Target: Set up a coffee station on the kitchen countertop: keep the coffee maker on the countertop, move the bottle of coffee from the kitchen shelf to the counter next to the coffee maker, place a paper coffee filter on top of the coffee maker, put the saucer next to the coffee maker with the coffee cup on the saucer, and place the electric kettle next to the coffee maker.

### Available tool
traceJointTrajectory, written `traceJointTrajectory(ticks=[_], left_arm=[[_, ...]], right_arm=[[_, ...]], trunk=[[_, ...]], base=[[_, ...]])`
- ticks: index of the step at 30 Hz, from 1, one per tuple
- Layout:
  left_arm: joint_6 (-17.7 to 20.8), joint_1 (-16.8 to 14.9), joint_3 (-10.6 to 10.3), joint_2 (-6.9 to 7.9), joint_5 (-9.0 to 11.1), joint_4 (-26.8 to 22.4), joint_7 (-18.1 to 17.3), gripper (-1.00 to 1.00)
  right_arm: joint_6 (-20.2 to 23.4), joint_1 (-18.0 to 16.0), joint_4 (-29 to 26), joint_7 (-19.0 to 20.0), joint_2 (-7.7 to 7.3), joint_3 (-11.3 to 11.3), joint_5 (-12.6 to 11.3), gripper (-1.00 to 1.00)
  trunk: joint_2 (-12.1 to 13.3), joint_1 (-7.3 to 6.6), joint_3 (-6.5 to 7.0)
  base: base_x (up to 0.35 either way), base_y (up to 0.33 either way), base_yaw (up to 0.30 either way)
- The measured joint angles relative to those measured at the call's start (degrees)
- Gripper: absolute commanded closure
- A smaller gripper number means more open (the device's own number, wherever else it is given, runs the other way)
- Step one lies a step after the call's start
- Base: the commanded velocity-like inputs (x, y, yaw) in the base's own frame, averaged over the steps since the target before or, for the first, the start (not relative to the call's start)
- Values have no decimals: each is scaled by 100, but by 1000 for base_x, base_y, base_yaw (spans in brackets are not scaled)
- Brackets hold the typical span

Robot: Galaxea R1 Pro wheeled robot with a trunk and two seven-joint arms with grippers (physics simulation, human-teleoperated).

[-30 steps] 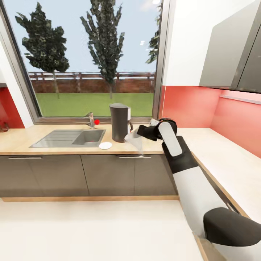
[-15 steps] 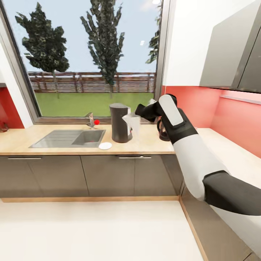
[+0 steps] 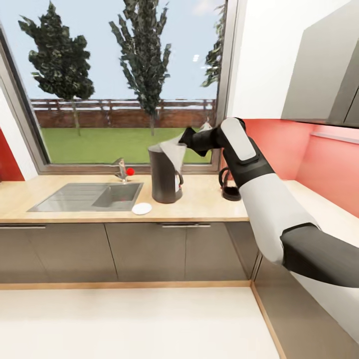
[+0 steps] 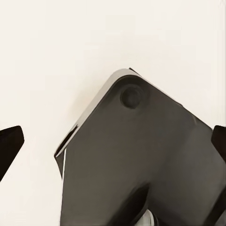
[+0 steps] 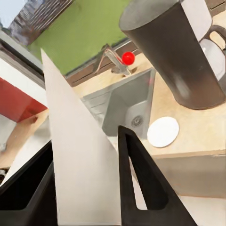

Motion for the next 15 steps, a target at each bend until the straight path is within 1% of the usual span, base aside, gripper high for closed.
traceJointTrajectory(ticks=[5,9,15], left_arm=[[14,1,0,-12,0,7,0,-100],[15,1,0,-16,0,9,0,-100],[19,1,0,-32,0,39,0,-100]], right_arm=[[-24,-13,19,556,0,-11,11,100],[-34,-28,-19,672,0,-13,81,100],[-37,-101,-38,708,0,-20,130,100]], trunk=[[0,0,0],[0,0,0],[0,0,0]], base=[[338,0,0],[338,0,0],[338,0,0]])
